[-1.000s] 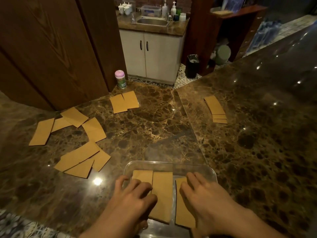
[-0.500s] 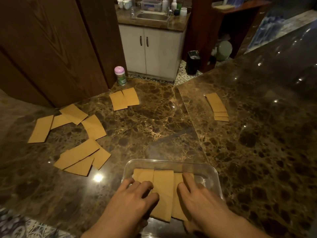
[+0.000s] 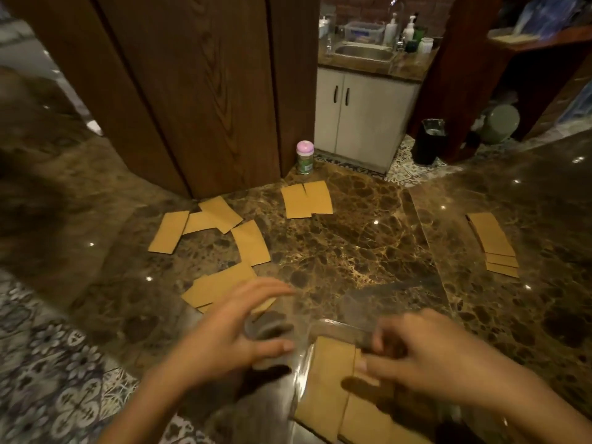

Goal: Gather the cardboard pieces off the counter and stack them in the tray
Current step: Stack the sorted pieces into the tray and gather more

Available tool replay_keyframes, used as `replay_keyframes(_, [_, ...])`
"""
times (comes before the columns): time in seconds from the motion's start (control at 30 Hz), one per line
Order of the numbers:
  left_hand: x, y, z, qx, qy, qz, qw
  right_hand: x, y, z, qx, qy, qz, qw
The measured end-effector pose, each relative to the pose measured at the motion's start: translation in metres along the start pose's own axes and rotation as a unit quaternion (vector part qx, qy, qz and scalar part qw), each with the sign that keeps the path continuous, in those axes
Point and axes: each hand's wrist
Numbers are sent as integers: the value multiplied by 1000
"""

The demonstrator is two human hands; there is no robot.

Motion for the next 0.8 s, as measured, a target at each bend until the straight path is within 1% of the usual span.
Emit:
replay_keyframes(0.03, [20, -3, 16, 16, -48, 38, 998, 7, -16, 11, -33, -29, 18, 999])
replay_keyframes(0.07, [45, -6, 30, 48, -95, 89, 990, 18, -40, 20, -64, -47, 36, 996])
replay_keyframes(0.1, [67, -11, 40, 88, -142, 138, 976, 29, -67, 29, -84, -53, 48, 994])
replay_keyframes(0.17, [99, -23, 51, 150, -204, 185, 950, 56, -128, 44, -98, -49, 45, 993])
replay_keyframes(0.27, [119, -38, 51, 200, -246, 173, 932, 100, -213, 54, -90, -78, -8, 993])
replay_keyframes(0.33, [123, -39, 48, 222, -279, 152, 922, 123, -256, 47, -111, -77, -40, 990])
replay_keyframes(0.4, [129, -33, 41, 195, -317, 110, 922, 141, -281, 33, -159, -65, -77, 982])
replay_keyframes(0.47, [131, -26, 30, 149, -329, 76, 929, 151, -289, 24, -191, -87, -100, 973])
replay_keyframes(0.53, [132, -21, 21, 94, -309, 56, 945, 157, -292, 24, -188, -113, -105, 970])
replay_keyframes(0.63, [125, -24, 10, 51, -238, 55, 968, 147, -293, 29, -182, -141, -99, 968])
replay_keyframes(0.7, [121, -26, 6, 22, -182, 79, 980, 137, -288, 33, -180, -167, -79, 966])
replay_keyframes(0.73, [119, -27, 3, 4, -169, 87, 982, 128, -284, 35, -177, -203, -55, 961])
replay_keyframes(0.8, [117, -27, -2, -31, -148, 101, 983, 111, -273, 38, -169, -318, 0, 933])
Point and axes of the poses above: each hand's wrist, its own y-axis away from the middle knuckle, its own z-axis out of the back of the hand, x = y × z, and after that the axes turned 7 degrees about x, right-handed
